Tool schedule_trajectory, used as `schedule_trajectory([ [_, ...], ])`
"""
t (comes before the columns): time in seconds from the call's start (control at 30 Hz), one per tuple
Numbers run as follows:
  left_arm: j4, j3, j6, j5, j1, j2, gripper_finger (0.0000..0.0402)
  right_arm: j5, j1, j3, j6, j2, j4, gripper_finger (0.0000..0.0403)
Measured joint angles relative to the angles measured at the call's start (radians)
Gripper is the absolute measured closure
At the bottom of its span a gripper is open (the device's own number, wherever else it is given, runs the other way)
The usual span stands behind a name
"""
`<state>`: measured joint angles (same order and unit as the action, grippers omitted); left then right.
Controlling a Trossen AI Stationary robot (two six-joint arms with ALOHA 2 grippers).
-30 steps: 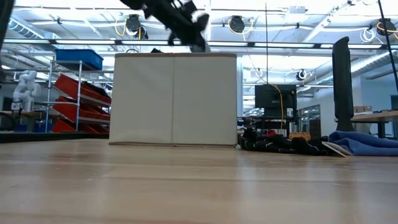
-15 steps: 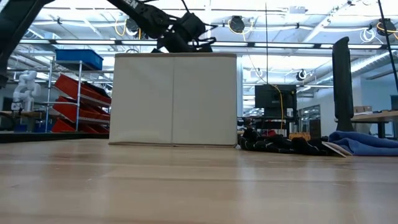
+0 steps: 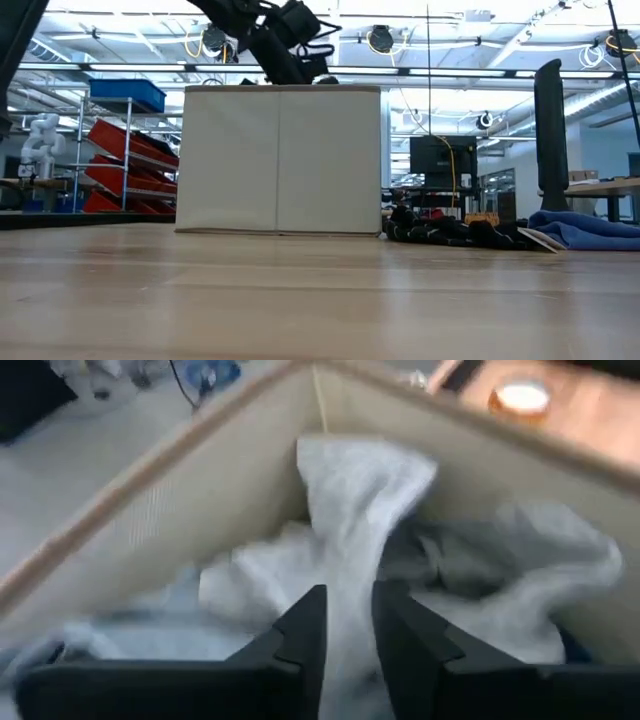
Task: Sort clothes
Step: Put the black sock into the white laundry organizer
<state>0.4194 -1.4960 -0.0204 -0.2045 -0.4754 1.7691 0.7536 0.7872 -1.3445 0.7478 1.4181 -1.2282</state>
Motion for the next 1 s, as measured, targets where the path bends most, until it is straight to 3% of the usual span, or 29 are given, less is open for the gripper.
schedule_trajectory([
  [0.33, 0.073, -0.015, -0.157, 0.015, 0.0, -0.135, 0.0223, -0.002, 0.0, 0.0, -0.007, 0.0, -0.004, 0.0179],
  [0.53, 0.077, -0.041, -0.158, 0.032, 0.017, -0.264, 0.0219, -0.003, 0.0, 0.0, -0.01, 0.0, -0.007, 0.0179],
  [0.67, 0.112, -0.041, -0.158, 0.125, 0.059, -0.348, 0.0218, -0.003, 0.0, 0.0, -0.008, 0.0, -0.007, 0.0179],
  [0.9, 0.222, -0.004, -0.158, 0.143, 0.232, -0.438, 0.0219, -0.028, 0.0, 0.0, 0.01, 0.002, -0.004, 0.0179],
  [1.0, 0.212, 0.052, -0.174, 0.1, 0.322, -0.47, 0.0219, -0.056, -0.006, 0.0, 0.027, 0.008, -0.001, 0.0179],
])
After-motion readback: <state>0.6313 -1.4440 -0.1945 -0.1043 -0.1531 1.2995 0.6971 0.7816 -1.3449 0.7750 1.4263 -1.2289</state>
